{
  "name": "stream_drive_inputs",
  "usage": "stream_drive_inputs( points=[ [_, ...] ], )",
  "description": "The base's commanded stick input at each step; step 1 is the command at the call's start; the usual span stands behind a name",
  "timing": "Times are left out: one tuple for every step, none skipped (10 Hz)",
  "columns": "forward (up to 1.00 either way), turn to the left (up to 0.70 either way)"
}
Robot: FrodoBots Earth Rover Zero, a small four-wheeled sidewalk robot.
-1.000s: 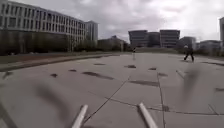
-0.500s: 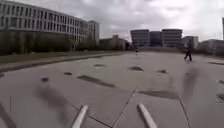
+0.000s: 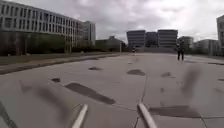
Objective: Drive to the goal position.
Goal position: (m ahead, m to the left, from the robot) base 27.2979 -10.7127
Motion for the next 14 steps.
stream_drive_inputs(
  points=[
    [1.00,-0.27],
    [1.00,-0.27],
    [1.00,-0.27],
    [1.00,-0.27],
    [1.00,-0.27],
    [1.00,-0.27],
    [1.00,-0.27],
    [1.00,-0.27],
    [1.00,-0.04],
    [1.00,0.00],
    [1.00,0.00],
    [1.00,0.00],
    [1.00,0.00],
    [1.00,0.00]
  ],
)
